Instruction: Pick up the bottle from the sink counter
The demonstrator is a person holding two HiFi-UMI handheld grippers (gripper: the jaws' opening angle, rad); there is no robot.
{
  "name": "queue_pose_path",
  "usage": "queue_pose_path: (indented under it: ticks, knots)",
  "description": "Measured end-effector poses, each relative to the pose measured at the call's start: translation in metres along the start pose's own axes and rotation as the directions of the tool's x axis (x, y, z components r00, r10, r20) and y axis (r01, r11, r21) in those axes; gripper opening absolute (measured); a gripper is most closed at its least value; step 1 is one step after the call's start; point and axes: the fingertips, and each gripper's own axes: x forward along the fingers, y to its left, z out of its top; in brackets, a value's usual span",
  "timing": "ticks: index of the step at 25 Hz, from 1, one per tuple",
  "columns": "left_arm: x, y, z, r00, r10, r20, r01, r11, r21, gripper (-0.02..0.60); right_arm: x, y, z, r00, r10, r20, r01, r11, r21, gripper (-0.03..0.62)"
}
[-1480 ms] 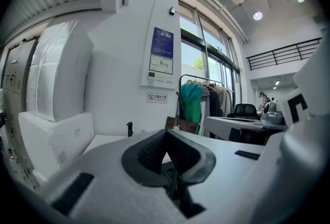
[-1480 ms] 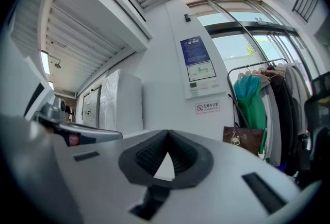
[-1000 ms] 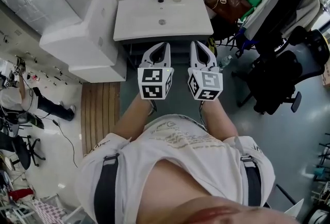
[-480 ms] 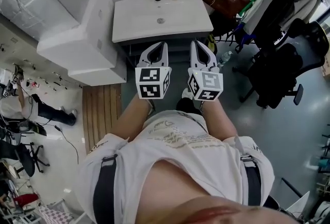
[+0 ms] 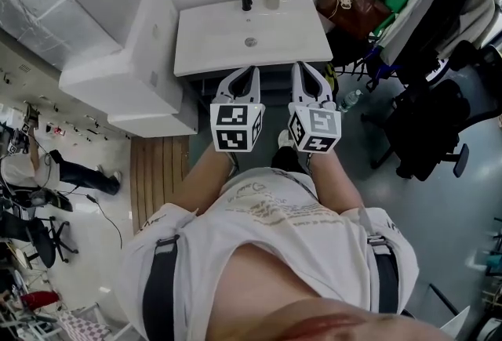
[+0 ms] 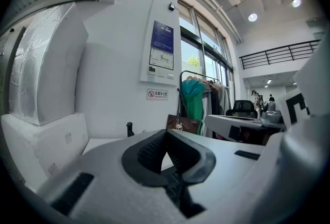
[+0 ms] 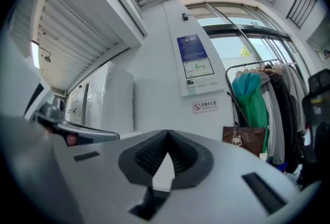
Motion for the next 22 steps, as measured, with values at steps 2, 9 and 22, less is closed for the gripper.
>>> queue_pose_path:
  ticks: [2, 9, 22]
  knots:
    - [0.012, 0.003, 0.002, 1.0, -0.003, 0.002, 0.003, 1.0, 0.001, 0.02, 0.013, -0.004, 0.0, 1.0, 0.005, 0.003, -0.005, 1.0, -0.003, 0.023]
    - [0.052, 0.019, 0.006, 1.0, -0.004, 0.017, 0.004, 1.0, -0.008, 0.02, 0.057, -0.016, -0.006, 1.0, 0.023, -0.004, -0.023, 1.0, -0.01, 0.023]
    - [0.122, 0.042, 0.004, 0.999, -0.006, -0.041, 0.006, 1.0, 0.004, 0.02, 0.125, -0.039, -0.023, 0.998, 0.048, -0.034, -0.047, 0.999, 0.012, 0.023]
